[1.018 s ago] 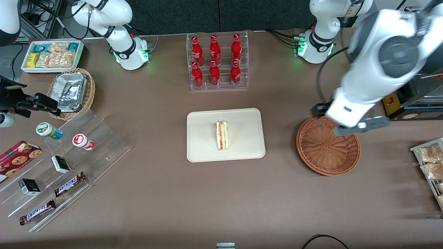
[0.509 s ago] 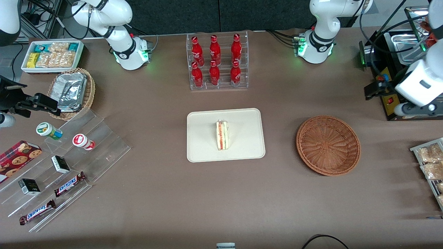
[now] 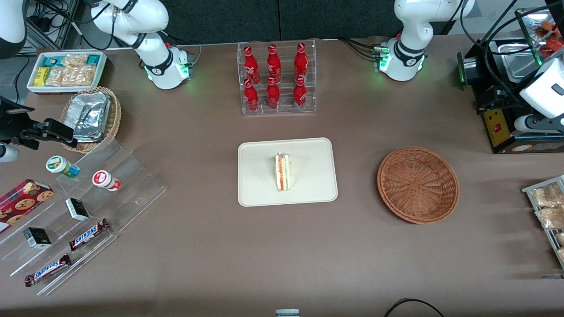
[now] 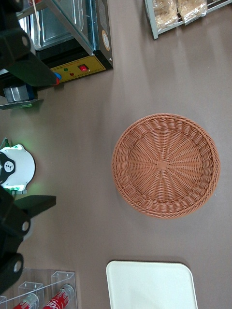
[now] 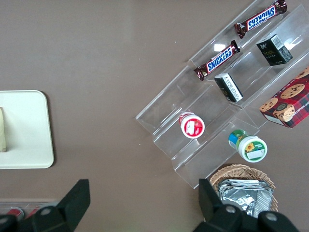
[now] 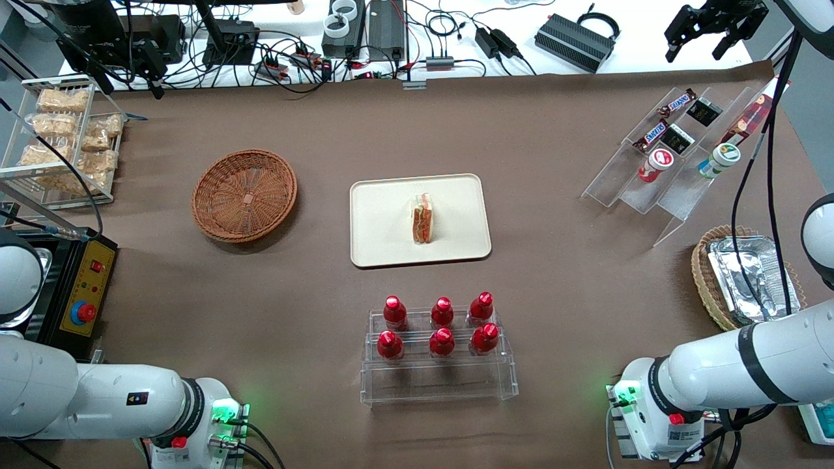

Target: Place sandwich from basket to tray

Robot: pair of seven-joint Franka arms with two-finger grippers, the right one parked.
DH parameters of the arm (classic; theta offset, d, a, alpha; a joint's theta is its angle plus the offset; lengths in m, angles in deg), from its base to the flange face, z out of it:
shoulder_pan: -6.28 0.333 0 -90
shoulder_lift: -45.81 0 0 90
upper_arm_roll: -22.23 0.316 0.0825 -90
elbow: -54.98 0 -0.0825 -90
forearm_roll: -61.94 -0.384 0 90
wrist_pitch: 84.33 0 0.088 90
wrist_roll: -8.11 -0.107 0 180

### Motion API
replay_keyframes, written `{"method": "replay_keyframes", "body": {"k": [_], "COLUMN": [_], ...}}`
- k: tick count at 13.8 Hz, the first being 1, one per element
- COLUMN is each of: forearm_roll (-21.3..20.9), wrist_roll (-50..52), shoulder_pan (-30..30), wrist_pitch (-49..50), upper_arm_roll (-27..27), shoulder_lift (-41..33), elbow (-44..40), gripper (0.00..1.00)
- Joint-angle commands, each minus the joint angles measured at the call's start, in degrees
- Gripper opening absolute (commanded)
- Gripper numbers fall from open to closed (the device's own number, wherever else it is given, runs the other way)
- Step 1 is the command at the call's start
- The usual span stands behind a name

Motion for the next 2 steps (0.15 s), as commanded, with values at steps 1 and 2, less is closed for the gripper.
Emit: {"method": "replay_keyframes", "body": {"k": [1,2], "forearm_roll": [0.7,0.7], "wrist_roll": [0.5,1.6], "shoulder_pan": [-0.8,-0.8], "wrist_pitch": [0.5,0.5], "upper_arm_roll": [0.7,0.7], "shoulder_lift": [1.5,1.4], "elbow": [-2.2,-2.1], "gripper": [1.0,1.0]}}
